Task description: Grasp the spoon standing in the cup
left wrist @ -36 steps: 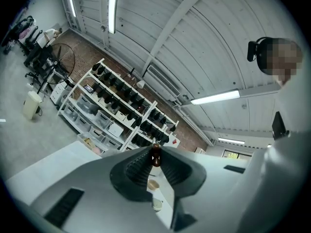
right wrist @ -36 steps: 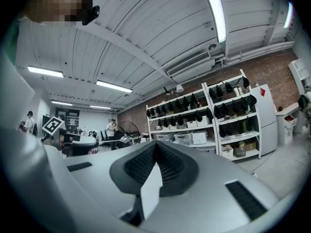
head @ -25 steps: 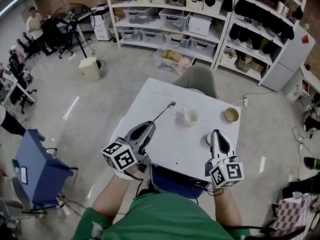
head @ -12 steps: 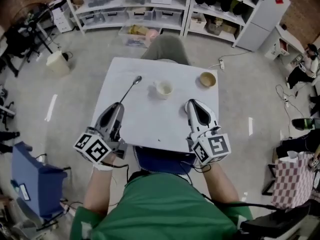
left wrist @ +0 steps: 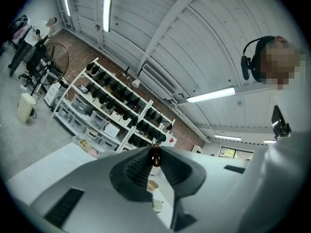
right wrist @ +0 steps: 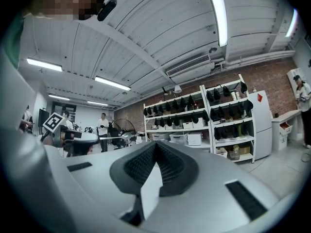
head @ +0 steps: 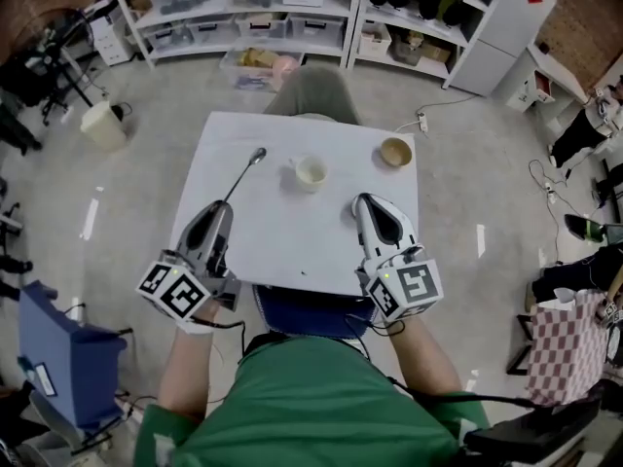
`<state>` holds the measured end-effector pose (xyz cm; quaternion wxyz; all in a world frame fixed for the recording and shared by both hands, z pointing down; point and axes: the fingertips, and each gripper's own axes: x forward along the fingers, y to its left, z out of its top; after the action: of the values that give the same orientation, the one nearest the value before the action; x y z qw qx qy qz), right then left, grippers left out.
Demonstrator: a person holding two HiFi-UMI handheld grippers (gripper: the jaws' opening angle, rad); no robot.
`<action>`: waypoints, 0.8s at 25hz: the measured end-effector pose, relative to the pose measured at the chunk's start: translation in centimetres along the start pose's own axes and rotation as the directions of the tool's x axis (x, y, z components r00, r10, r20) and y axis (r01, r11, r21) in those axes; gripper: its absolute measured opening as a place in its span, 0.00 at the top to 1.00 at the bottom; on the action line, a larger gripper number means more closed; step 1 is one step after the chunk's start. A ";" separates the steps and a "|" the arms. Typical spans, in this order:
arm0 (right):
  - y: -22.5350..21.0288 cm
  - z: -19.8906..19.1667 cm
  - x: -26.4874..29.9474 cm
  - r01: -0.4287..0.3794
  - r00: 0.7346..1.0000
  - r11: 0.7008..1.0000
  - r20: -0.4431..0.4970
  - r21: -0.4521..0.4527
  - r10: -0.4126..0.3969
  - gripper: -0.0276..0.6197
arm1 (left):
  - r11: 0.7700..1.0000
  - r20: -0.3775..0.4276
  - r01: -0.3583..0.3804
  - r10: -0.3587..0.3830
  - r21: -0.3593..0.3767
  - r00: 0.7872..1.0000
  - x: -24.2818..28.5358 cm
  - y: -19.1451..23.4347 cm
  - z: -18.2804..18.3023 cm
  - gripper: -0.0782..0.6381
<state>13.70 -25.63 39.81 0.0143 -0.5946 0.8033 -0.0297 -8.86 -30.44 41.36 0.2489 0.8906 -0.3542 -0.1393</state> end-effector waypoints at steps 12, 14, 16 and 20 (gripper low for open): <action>0.1 0.4 0.0 -0.001 1.000 1.000 -0.004 -0.008 0.001 0.92 | 1.000 -0.005 0.001 -0.001 0.002 1.000 0.0 -0.4 0.3 0.81; 0.1 0.3 0.0 -0.001 1.000 1.000 -0.006 -0.006 0.001 0.92 | 1.000 -0.008 0.004 -0.004 0.002 1.000 0.1 -0.3 0.2 0.81; 0.2 0.1 0.1 -0.003 1.000 1.000 -0.007 -0.004 0.003 0.92 | 1.000 -0.011 0.005 -0.005 0.002 1.000 0.0 -0.2 0.0 0.81; 0.2 0.0 0.2 -0.009 1.000 1.000 -0.007 0.000 0.009 0.92 | 1.000 -0.016 0.005 -0.005 0.005 1.000 0.1 -0.1 -0.1 0.81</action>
<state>13.43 -25.73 39.80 0.0115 -0.5909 0.8060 -0.0319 -8.67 -30.38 41.38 0.2492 0.8932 -0.3504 -0.1316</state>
